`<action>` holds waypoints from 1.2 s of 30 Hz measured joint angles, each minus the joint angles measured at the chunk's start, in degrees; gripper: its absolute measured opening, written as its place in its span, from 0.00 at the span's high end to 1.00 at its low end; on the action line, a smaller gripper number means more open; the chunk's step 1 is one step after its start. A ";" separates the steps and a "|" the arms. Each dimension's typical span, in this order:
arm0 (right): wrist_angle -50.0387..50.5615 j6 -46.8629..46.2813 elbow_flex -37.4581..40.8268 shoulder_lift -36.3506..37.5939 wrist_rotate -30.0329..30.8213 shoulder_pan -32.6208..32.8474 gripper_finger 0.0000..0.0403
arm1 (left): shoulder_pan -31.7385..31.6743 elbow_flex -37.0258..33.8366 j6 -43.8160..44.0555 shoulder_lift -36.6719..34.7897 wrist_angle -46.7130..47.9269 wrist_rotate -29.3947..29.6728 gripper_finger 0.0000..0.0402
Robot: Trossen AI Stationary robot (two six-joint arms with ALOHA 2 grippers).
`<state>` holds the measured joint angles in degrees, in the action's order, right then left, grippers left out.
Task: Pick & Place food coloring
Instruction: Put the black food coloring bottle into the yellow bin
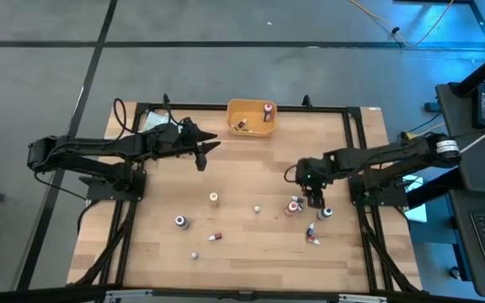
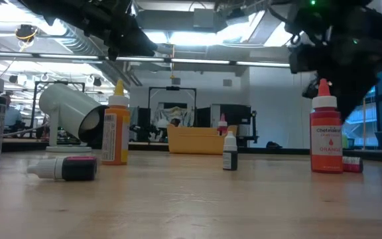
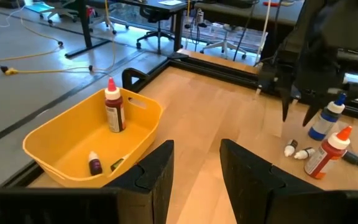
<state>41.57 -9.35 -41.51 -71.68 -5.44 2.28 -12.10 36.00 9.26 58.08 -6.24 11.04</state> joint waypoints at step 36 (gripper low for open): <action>-11.85 0.67 2.40 -16.24 6.91 6.56 0.74 | -0.02 -0.01 0.00 0.00 0.04 0.01 0.68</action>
<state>29.71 -8.68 -39.11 -87.91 1.47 8.85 -12.12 35.99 9.26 58.08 -6.20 11.05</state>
